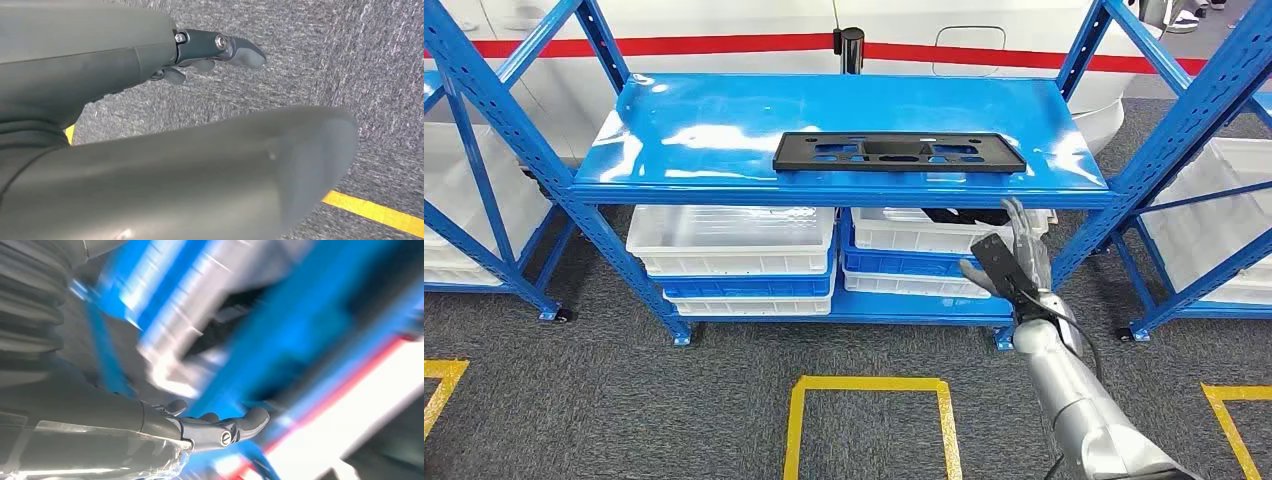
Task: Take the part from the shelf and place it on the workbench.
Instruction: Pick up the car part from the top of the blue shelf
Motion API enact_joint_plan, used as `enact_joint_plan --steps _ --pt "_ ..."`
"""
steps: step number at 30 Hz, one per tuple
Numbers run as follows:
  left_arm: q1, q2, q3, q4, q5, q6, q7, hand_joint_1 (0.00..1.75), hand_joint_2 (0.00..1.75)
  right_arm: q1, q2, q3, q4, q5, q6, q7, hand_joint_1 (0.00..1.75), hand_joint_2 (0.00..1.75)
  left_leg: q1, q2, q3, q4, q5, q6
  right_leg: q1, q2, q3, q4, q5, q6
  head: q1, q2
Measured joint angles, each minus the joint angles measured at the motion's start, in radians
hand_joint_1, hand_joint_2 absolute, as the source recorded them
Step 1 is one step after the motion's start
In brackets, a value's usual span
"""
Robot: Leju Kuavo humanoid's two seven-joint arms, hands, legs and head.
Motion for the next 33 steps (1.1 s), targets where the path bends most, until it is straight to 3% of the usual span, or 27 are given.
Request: enact_joint_plan --steps 10,18,23,28,33 --pt "-0.011 -0.005 -0.01 0.014 -0.023 0.035 0.003 0.0 0.0 -0.127 -0.009 0.162 -0.2 0.15 -0.043 -0.009 0.0 1.75 0.0 0.0 0.0 0.0 0.0 0.0 0.0 0.0 -0.001 0.0 0.0 0.0 0.0 0.0" --pt "-0.014 -0.006 -0.016 0.017 -0.042 0.041 0.005 0.0 0.0 -0.176 0.01 0.294 -0.277 0.269 0.027 0.059 0.0 1.75 0.0 0.0 -0.001 0.0 0.0 0.0 0.0 0.0 -0.001 0.0 0.0 0.0 0.0 0.0" --pt "-0.022 -0.006 -0.023 0.02 -0.05 0.044 0.005 0.0 0.0 -0.251 0.078 0.413 -0.181 0.318 0.109 0.128 0.0 1.75 0.0 0.001 -0.001 0.0 0.001 0.0 0.0 0.001 -0.002 0.001 0.0 0.0 0.0 0.0" --pt "-0.028 -0.008 -0.027 0.021 -0.065 0.052 0.021 0.0 0.0 -0.296 0.152 0.502 -0.03 0.331 0.121 0.166 0.0 1.75 0.0 -0.002 -0.002 0.0 0.001 -0.001 0.0 0.0 -0.002 0.001 0.0 0.0 0.0 0.0" --pt "-0.032 -0.008 -0.034 0.021 -0.073 0.051 0.03 0.0 0.0 -0.316 0.178 0.547 0.087 0.337 0.116 0.188 0.0 1.75 -0.001 -0.003 -0.002 0.0 0.001 -0.001 -0.001 -0.001 -0.002 0.001 0.0 0.0 0.0 0.0"
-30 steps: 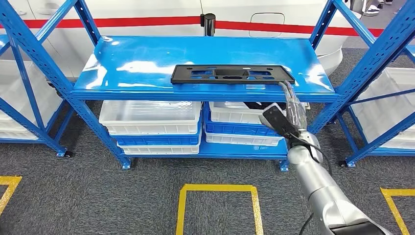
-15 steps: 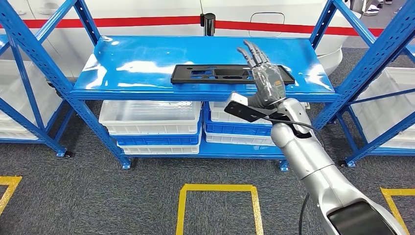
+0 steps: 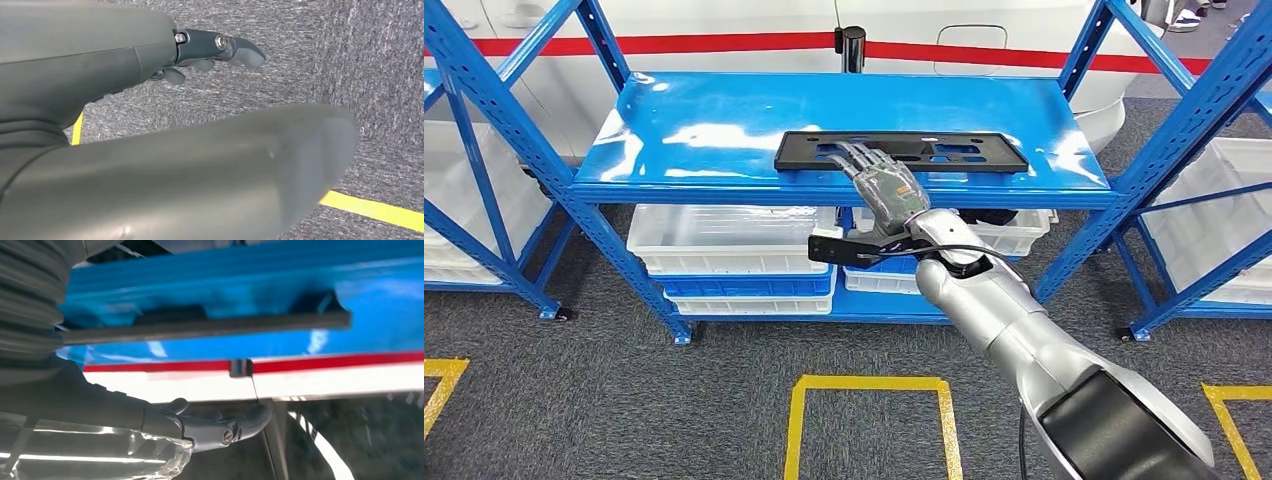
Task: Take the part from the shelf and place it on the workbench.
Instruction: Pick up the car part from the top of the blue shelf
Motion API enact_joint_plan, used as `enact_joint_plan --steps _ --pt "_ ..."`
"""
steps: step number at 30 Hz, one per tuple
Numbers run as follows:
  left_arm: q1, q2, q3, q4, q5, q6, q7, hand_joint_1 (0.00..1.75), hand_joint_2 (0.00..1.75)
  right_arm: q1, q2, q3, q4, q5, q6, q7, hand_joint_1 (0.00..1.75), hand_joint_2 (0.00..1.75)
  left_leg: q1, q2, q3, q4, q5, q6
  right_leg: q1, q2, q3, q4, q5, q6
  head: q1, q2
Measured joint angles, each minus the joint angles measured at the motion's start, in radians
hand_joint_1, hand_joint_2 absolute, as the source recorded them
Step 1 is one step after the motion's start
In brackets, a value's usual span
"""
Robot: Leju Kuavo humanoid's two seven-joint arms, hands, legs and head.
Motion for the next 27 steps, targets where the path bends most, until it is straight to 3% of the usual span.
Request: enact_joint_plan --steps 11,15,17,19,21,23,24,25,26,27 --pt "-0.007 0.0 -0.002 0.0 -0.008 -0.003 0.042 0.0 0.0 -0.02 0.013 0.02 0.159 -0.005 -0.055 0.072 0.0 1.75 -0.001 0.0 0.0 0.0 0.0 0.0 0.0 0.0 0.0 0.0 0.0 0.0 0.0 0.0" --pt "-0.008 0.001 -0.002 0.0 -0.008 -0.006 0.042 0.0 0.0 -0.031 0.011 0.014 0.177 -0.011 -0.064 0.079 0.0 1.75 -0.005 -0.001 -0.003 0.006 -0.002 0.003 -0.008 0.0 -0.002 -0.005 0.004 0.007 0.0 0.0" --pt "-0.009 0.002 -0.002 0.0 -0.008 -0.01 0.042 0.0 0.0 -0.038 0.011 0.008 0.182 -0.012 -0.065 0.079 0.0 1.75 -0.007 -0.001 -0.004 0.004 -0.002 0.006 -0.011 0.0 -0.003 -0.008 0.007 0.011 -0.001 0.0" --pt "-0.011 0.003 -0.002 0.0 -0.008 -0.016 0.042 0.0 0.0 -0.048 0.009 -0.001 0.185 -0.012 -0.07 0.079 0.0 1.75 -0.003 0.0 0.002 -0.011 0.004 0.018 -0.01 0.0 -0.011 0.0 0.003 0.014 0.0 0.0" --pt "-0.014 0.004 -0.002 0.0 -0.01 -0.018 0.043 0.0 0.0 -0.056 0.004 -0.009 0.185 -0.01 -0.078 0.079 0.0 1.75 0.001 0.003 0.009 -0.026 0.009 0.032 -0.007 -0.001 -0.056 0.077 -0.026 0.004 0.003 0.0" --pt "-0.016 0.004 -0.003 0.0 -0.012 -0.017 0.044 0.0 0.0 -0.055 -0.003 -0.013 0.187 -0.005 -0.082 0.079 0.0 1.75 -0.003 0.005 0.009 -0.027 0.008 0.04 -0.004 -0.001 -0.142 0.225 -0.073 -0.011 0.005 0.0" --pt "-0.016 0.004 -0.003 0.0 -0.013 -0.017 0.046 0.0 0.0 -0.052 -0.006 -0.014 0.188 -0.003 -0.082 0.079 0.0 1.75 -0.005 0.004 0.01 -0.027 0.006 0.041 -0.002 -0.001 -0.183 0.285 -0.085 -0.013 0.005 0.0" --pt "-0.016 0.004 -0.003 0.0 -0.015 -0.016 0.046 0.0 0.0 -0.049 -0.009 -0.015 0.19 0.0 -0.082 0.078 0.0 1.75 -0.007 0.003 0.012 -0.027 0.004 0.041 0.001 -0.001 -0.206 0.308 -0.081 -0.011 0.005 0.0" --pt "-0.016 0.004 -0.003 0.0 -0.016 -0.016 0.047 0.0 0.0 -0.046 -0.013 -0.015 0.191 0.003 -0.082 0.078 0.0 1.75 -0.008 0.0 0.015 -0.026 0.001 0.04 0.004 -0.001 -0.207 0.287 -0.06 -0.006 0.005 0.0" --pt "-0.016 0.003 -0.003 0.0 -0.017 -0.015 0.048 0.0 0.0 -0.046 -0.015 -0.015 0.192 0.004 -0.082 0.078 0.0 1.75 -0.01 -0.001 0.02 -0.026 -0.003 0.037 0.006 -0.001 -0.188 0.23 -0.026 -0.001 0.005 0.0"
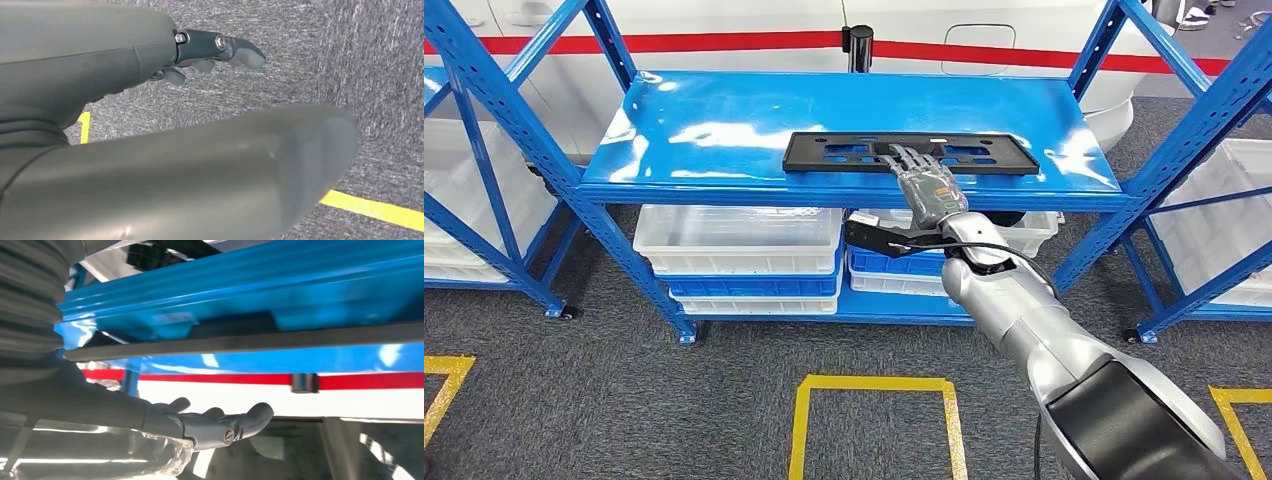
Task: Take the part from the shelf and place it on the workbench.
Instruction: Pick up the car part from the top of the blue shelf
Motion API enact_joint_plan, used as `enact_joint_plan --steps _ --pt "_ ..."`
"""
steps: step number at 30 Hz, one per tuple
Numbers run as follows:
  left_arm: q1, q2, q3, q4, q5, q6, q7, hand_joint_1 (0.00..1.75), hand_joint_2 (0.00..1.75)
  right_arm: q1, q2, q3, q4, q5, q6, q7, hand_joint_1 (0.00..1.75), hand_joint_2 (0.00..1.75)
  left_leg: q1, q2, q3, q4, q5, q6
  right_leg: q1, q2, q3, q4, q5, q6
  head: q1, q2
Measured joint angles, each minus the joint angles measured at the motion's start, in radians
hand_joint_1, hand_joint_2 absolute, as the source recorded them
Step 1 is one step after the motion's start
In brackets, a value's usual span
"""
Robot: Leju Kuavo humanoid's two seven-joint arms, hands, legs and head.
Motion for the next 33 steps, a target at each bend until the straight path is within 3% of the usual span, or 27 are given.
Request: enact_joint_plan --steps 1,3,5,8,10,12,13,14,16,18,22,24,25,27,28,29,30,32,33 --pt "0.0 0.0 0.0 0.0 -0.001 0.0 0.0 0.0 0.0 0.0 -0.002 0.0 0.001 0.001 0.0 0.0 0.0 1.75 -0.001 -0.001 0.005 0.0 -0.006 -0.004 0.002 -0.001 0.03 -0.079 0.039 0.002 0.0 0.0" --pt "-0.001 0.0 0.0 0.0 -0.001 0.001 0.0 0.0 0.0 0.0 -0.005 0.0 0.001 0.003 0.0 0.0 0.0 1.75 -0.006 -0.001 0.012 0.003 -0.019 -0.014 0.007 -0.001 0.083 -0.194 0.087 -0.009 0.0 0.0" --pt "-0.002 0.0 0.0 0.0 -0.001 0.001 0.0 0.0 0.0 0.0 -0.006 -0.001 0.002 0.004 0.0 0.0 0.0 1.75 -0.008 0.0 0.015 0.004 -0.028 -0.024 0.013 0.0 0.1 -0.219 0.092 -0.03 -0.002 0.0" --pt "-0.003 0.003 0.0 0.0 -0.002 0.005 0.0 0.0 0.0 -0.001 -0.007 -0.005 0.002 0.004 0.0 -0.001 0.0 1.75 -0.001 0.004 0.006 0.033 -0.051 -0.043 0.004 0.004 0.112 -0.223 0.081 -0.054 -0.005 0.0" --pt "-0.004 0.005 0.0 0.0 -0.002 0.007 0.0 0.0 0.0 -0.001 -0.005 -0.008 0.002 0.005 0.0 -0.001 0.0 1.75 0.009 0.009 -0.052 0.146 -0.093 -0.063 0.001 0.006 0.128 -0.224 0.07 -0.069 -0.009 0.0" --pt "-0.004 0.005 0.0 0.0 -0.002 0.008 0.003 0.0 0.0 0.005 -0.004 -0.008 0.003 0.007 0.0 -0.002 0.0 1.75 0.02 0.012 -0.141 0.283 -0.126 -0.079 0.002 0.007 0.145 -0.224 0.054 -0.075 -0.011 0.0" --pt "-0.004 0.006 0.0 0.0 -0.002 0.009 0.004 0.0 0.0 0.008 -0.004 -0.008 0.003 0.008 0.0 -0.002 0.0 1.75 0.025 0.013 -0.171 0.311 -0.117 -0.083 0.002 0.008 0.155 -0.224 0.046 -0.074 -0.011 0.0" --pt "-0.004 0.006 0.0 0.0 -0.002 0.01 0.005 0.0 0.0 0.011 -0.004 -0.009 0.004 0.009 0.0 -0.002 0.0 1.75 0.028 0.013 -0.182 0.299 -0.085 -0.084 0.002 0.009 0.168 -0.224 0.037 -0.072 -0.011 0.0" --pt "-0.004 0.007 0.0 0.0 -0.003 0.011 0.006 0.0 0.0 0.011 -0.002 -0.01 0.004 0.012 0.0 -0.002 0.0 1.75 0.028 0.014 -0.152 0.174 0.022 -0.076 0.002 0.01 0.196 -0.226 0.017 -0.068 -0.011 0.0" --pt "-0.004 0.01 0.0 0.001 -0.003 0.012 0.006 0.0 0.0 0.009 0.002 -0.011 0.005 0.015 0.0 -0.001 0.0 1.75 0.02 0.016 -0.105 0.057 0.085 -0.057 0.002 0.011 0.22 -0.236 0.003 -0.061 -0.01 0.0" --pt "-0.008 0.013 0.0 0.001 -0.003 0.013 0.007 0.0 0.0 0.01 0.004 -0.015 0.006 0.018 0.0 0.0 0.0 1.75 0.007 0.021 -0.047 -0.024 0.065 -0.014 0.011 0.008 0.24 -0.243 0.009 -0.031 -0.016 0.0" --pt "-0.009 0.012 0.0 0.001 -0.003 0.013 0.007 0.0 0.0 0.006 0.003 -0.018 0.006 0.019 -0.001 0.0 0.0 1.75 0.009 0.018 -0.02 -0.04 0.062 -0.002 0.015 0.006 0.212 -0.185 -0.005 -0.028 -0.014 0.0" --pt "-0.01 0.011 0.0 0.001 -0.003 0.013 0.006 0.0 0.0 0.004 0.002 -0.019 0.006 0.019 -0.001 0.0 0.05 1.75 0.011 0.017 -0.013 -0.044 0.06 0.0 0.014 0.006 0.176 -0.129 -0.025 -0.032 -0.013 0.0" --pt "-0.012 0.01 0.0 0.001 -0.003 0.012 0.004 0.0 0.0 0.008 0.0 -0.019 0.007 0.019 0.0 0.0 0.91 1.75 0.011 0.013 -0.004 -0.044 0.051 0.001 0.011 0.006 0.084 0.003 -0.064 -0.035 -0.012 0.0" --pt "-0.012 0.009 0.0 0.001 -0.002 0.009 0.001 0.0 0.0 0.013 -0.001 -0.019 0.008 0.019 0.001 -0.002 1.33 1.75 0.012 0.01 0.002 -0.044 0.045 0.0 0.009 0.006 0.046 0.041 -0.072 -0.031 -0.011 0.0" --pt "-0.011 0.008 0.0 0.001 -0.002 0.005 -0.006 0.0 0.0 0.019 -0.003 -0.02 0.009 0.017 0.002 -0.006 1.66 1.75 0.013 0.008 0.009 -0.043 0.039 -0.004 0.007 0.006 0.026 0.041 -0.062 -0.024 -0.01 0.0" --pt "-0.01 0.006 0.0 0.001 0.0 0.002 -0.016 0.0 0.0 0.022 -0.005 -0.021 0.009 0.015 0.003 -0.011 1.64 1.75 0.014 0.005 0.017 -0.043 0.033 -0.009 0.004 0.005 0.027 0.001 -0.032 -0.013 -0.009 0.0" --pt "-0.008 0.004 0.001 0.001 0.008 0.007 -0.046 0.0 0.0 0.025 -0.01 -0.027 0.009 0.007 0.002 -0.027 1.66 1.75 0.016 0.003 0.033 -0.038 0.018 -0.024 -0.003 -0.001 0.065 -0.143 0.055 0.009 -0.008 0.0" --pt "-0.009 0.003 0.004 0.001 0.015 0.018 -0.061 0.0 0.0 0.025 -0.011 -0.031 0.01 0.003 0.001 -0.035 1.71 1.75 0.016 0.003 0.037 -0.035 0.009 -0.031 -0.003 -0.005 0.083 -0.198 0.079 0.007 -0.007 0.0"
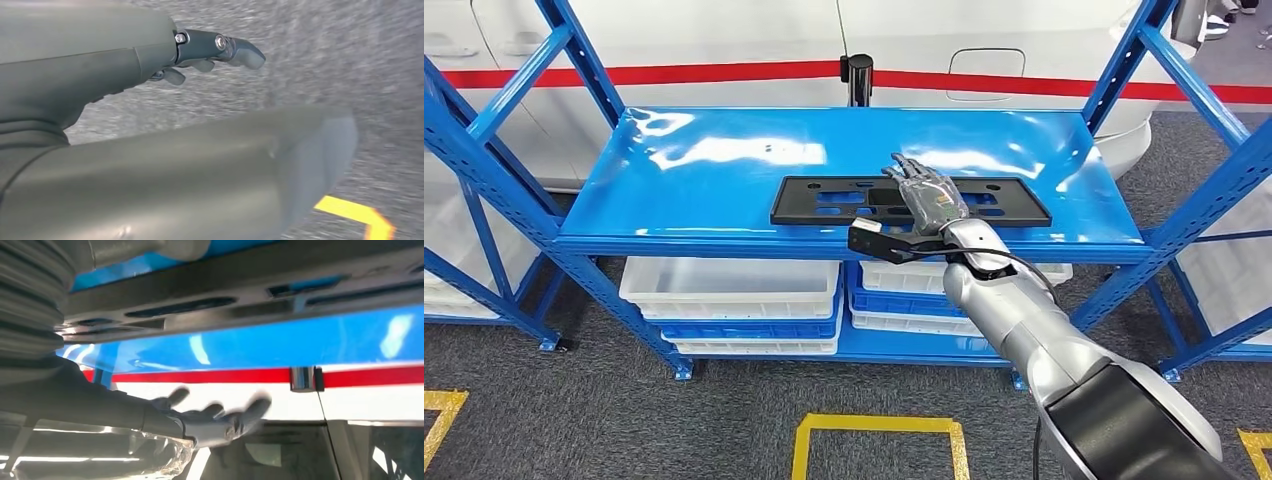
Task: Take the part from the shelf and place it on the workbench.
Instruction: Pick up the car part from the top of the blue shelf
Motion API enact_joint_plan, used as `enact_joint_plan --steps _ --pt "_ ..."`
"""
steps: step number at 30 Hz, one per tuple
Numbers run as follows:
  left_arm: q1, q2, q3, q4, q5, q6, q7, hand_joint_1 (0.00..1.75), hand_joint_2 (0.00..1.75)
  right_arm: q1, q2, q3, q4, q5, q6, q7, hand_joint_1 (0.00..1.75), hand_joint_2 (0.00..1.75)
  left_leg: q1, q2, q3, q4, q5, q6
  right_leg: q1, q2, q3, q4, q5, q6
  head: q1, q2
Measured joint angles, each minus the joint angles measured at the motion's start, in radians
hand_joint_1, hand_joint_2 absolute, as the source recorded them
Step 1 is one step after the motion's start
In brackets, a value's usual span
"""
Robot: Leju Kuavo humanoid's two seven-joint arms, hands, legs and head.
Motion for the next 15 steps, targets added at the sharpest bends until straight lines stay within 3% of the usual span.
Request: enact_joint_plan --steps 1,3,5,7,9,10,11,12,13,15 --pt "-0.001 0.0 0.004 0.0 0.007 0.015 -0.015 0.0 0.0 0.001 0.0 -0.004 0.0 -0.004 0.0 -0.009 1.72 1.75 -0.001 0.001 0.001 0.003 -0.008 -0.008 0.001 -0.003 0.013 -0.032 0.018 -0.009 0.0 0.0" --pt "-0.002 0.001 0.014 0.0 0.015 0.04 -0.046 0.0 0.0 0.006 0.0 -0.013 0.0 -0.013 0.0 -0.023 1.68 1.75 -0.001 0.005 0.0 0.012 -0.018 -0.018 0.004 -0.002 0.02 -0.038 0.021 -0.042 -0.002 0.0" --pt "-0.002 0.001 0.021 0.0 0.017 0.055 -0.075 0.0 0.0 0.01 0.0 -0.023 -0.001 -0.019 -0.001 -0.032 1.64 1.75 0.005 0.008 -0.004 0.033 -0.031 -0.028 0.001 0.002 0.027 -0.035 0.027 -0.057 -0.006 0.0" --pt "-0.002 0.001 0.027 0.0 0.017 0.09 -0.095 0.0 0.0 0.01 -0.001 -0.034 -0.005 -0.026 -0.003 -0.042 1.64 1.75 0.01 0.01 -0.046 0.115 -0.073 -0.04 0.002 0.005 0.033 -0.034 0.024 -0.065 -0.008 0.0" --pt "-0.002 -0.001 0.033 0.0 0.016 0.137 -0.122 0.0 0.87 0.013 -0.002 -0.043 -0.009 -0.031 -0.006 -0.055 1.68 1.75 0.013 0.011 -0.126 0.25 -0.128 -0.05 0.007 0.008 0.036 -0.034 0.019 -0.072 -0.01 0.0" --pt "-0.001 -0.003 0.035 0.0 0.016 0.152 -0.137 0.0 1.31 0.017 -0.003 -0.047 -0.011 -0.033 -0.006 -0.061 1.68 1.75 0.013 0.011 -0.162 0.298 -0.14 -0.05 0.011 0.009 0.038 -0.034 0.017 -0.075 -0.01 0.0" --pt "0.0 -0.004 0.039 0.0 0.016 0.162 -0.153 0.0 1.75 0.021 -0.004 -0.05 -0.013 -0.033 -0.006 -0.065 1.68 1.75 0.012 0.011 -0.182 0.311 -0.132 -0.046 0.015 0.01 0.041 -0.034 0.014 -0.077 -0.01 0.0" --pt "0.001 -0.004 0.042 0.0 0.018 0.166 -0.167 0.0 1.75 0.023 -0.005 -0.054 -0.015 -0.033 -0.006 -0.068 1.67 1.75 0.011 0.011 -0.182 0.285 -0.104 -0.039 0.02 0.011 0.045 -0.034 0.011 -0.079 -0.01 0.0" --pt "0.001 -0.005 0.046 0.0 0.02 0.166 -0.178 0.0 1.75 0.025 -0.005 -0.058 -0.019 -0.033 -0.006 -0.071 1.68 1.75 0.008 0.011 -0.164 0.225 -0.06 -0.026 0.025 0.012 0.05 -0.034 0.008 -0.08 -0.01 0.0" --pt "0.001 -0.003 0.053 0.0 0.023 0.163 -0.195 0.0 1.75 0.025 -0.007 -0.068 -0.028 -0.035 -0.008 -0.077 1.69 1.75 -0.005 0.011 -0.115 0.092 0.021 0.009 0.03 0.014 0.057 -0.038 0.004 -0.081 -0.005 0.0"
